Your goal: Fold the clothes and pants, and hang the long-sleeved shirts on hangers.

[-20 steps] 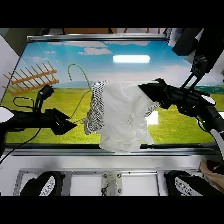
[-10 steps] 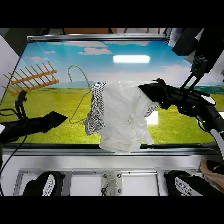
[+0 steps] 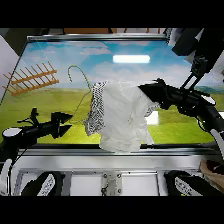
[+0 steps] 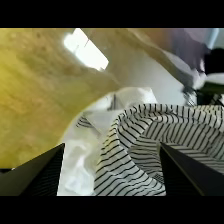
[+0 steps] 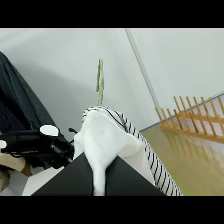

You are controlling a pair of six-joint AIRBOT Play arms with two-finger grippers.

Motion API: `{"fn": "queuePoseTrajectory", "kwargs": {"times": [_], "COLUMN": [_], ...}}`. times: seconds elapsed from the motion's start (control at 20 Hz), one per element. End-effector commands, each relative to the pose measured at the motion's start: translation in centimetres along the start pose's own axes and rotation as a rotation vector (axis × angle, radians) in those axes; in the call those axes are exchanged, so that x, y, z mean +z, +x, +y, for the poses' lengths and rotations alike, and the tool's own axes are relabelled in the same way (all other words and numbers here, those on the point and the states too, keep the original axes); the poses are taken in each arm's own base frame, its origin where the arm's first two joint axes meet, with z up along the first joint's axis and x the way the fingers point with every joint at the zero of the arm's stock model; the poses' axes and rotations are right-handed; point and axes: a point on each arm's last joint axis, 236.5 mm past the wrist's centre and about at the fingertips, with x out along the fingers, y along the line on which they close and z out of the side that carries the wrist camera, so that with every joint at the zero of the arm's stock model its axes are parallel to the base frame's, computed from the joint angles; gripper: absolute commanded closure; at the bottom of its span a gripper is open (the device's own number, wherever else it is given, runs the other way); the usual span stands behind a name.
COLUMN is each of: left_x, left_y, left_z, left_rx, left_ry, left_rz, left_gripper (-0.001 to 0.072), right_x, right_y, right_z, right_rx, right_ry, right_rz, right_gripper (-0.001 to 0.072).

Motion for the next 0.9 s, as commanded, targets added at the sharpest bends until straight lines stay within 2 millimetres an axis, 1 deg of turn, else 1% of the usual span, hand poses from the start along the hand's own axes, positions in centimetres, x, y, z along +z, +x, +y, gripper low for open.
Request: {"fn": "queuePoseTrajectory", "kwargs": {"times": [0.0, 0.1, 0.25, 0.35, 0.55, 0.65, 0.85], "left_x": [-1.5, -2.3, -4.4, -5.8, -6.9, -7.5, -9.5], "left_y": [2.1, 3.5, 5.0, 5.8, 6.6, 6.8, 7.6], "left_z": [-1.0, -0.8, -0.6, -1.1, -2.4, -2.9, -3.7], "left_rx": [-0.093, -0.077, -0.062, -0.097, -0.188, -0.198, -0.184], "left_ry": [-0.012, -0.006, 0.004, -0.004, -0.029, -0.014, 0.052], "left_rz": [0.175, 0.247, 0.359, 0.411, 0.427, 0.442, 0.503], "left_gripper": [0.0080, 0.0080, 0.0080, 0.0080, 0.0080, 0.0080, 0.0081], "right_x": [0.1, 0.1, 0.1, 0.1, 0.1, 0.1, 0.1], "right_y": [0.0, 0.0, 0.0, 0.0, 0.0, 0.0, 0.0], "right_z": [0.1, 0.1, 0.1, 0.1, 0.0, 0.0, 0.0], "right_rx": [0.001, 0.001, 0.001, 0.001, -0.002, -0.002, -0.002], "right_ry": [-0.001, -0.001, -0.001, -0.001, 0.001, 0.002, 0.001], "right_rz": [0.000, 0.000, 0.000, 0.000, 0.000, 0.000, -0.001], "right_gripper": [0.0704, 0.0704, 0.0704, 0.0704, 0.0704, 0.0704, 0.0704]}}
